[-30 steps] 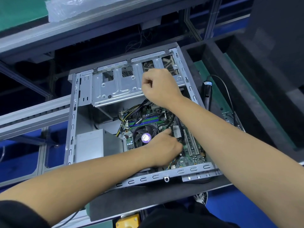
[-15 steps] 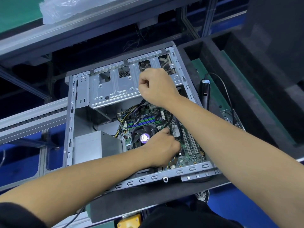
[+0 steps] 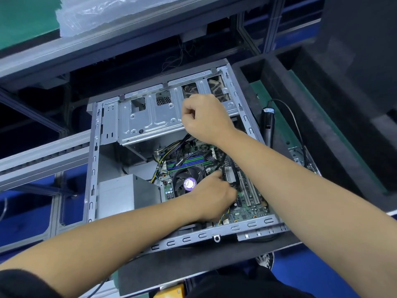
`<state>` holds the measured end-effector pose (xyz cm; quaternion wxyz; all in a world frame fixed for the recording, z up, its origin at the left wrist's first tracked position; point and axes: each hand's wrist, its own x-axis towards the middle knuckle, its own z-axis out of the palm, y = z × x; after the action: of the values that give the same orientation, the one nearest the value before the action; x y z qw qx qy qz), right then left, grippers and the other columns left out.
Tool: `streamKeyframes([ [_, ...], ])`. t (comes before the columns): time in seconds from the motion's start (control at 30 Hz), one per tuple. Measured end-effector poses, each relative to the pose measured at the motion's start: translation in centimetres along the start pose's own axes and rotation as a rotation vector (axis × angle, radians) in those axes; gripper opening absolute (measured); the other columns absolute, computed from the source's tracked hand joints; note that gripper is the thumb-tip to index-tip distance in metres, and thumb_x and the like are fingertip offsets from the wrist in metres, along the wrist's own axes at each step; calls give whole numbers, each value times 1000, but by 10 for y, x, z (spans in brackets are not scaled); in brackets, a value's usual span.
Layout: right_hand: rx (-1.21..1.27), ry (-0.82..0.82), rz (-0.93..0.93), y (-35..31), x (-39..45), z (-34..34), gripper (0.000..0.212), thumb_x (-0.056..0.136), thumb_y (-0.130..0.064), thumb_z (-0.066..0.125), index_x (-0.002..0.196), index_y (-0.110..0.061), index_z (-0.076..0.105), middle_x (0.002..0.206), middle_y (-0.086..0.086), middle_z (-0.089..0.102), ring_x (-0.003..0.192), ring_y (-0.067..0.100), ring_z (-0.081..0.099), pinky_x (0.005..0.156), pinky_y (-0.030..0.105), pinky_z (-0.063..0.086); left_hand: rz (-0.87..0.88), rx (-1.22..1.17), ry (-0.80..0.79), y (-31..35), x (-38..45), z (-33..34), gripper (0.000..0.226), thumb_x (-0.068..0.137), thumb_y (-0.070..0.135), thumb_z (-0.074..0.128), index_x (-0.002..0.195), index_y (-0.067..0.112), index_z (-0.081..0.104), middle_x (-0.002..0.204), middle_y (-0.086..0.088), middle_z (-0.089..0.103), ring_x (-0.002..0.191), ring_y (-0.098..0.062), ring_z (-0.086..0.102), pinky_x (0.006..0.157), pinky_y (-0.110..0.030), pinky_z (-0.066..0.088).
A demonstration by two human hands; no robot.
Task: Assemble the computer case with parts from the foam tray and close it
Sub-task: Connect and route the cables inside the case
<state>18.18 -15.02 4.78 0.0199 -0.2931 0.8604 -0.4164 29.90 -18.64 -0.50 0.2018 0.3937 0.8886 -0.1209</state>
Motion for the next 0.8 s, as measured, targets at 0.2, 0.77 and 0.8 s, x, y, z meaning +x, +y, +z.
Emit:
streamKeyframes([
  [0.2,-6,-10,-2,-1,0,-1,16,78,-4,49,65,-11,54,67,-3,52,70,25,57,64,38,52,9,1,36,2,0,3,24,74,5,54,61,17,37,61,-7,53,54,-21,40,81,-34,27],
  [0.77,2,-11,2,0,0,0,16,79,-4,49,65,-11,54,68,-1,55,70,24,58,64,39,53,-54,-62,90,2,1,6,37,73,1,55,56,16,26,52,-4,40,54,-24,38,72,-32,22],
  [0.8,5,-10,5,1,0,0,16,78,-4,49,65,-11,54,68,-2,54,70,24,57,64,38,53,-69,-69,86,1,2,6,37,74,4,58,56,16,28,53,-6,45,54,-23,37,72,-31,25],
])
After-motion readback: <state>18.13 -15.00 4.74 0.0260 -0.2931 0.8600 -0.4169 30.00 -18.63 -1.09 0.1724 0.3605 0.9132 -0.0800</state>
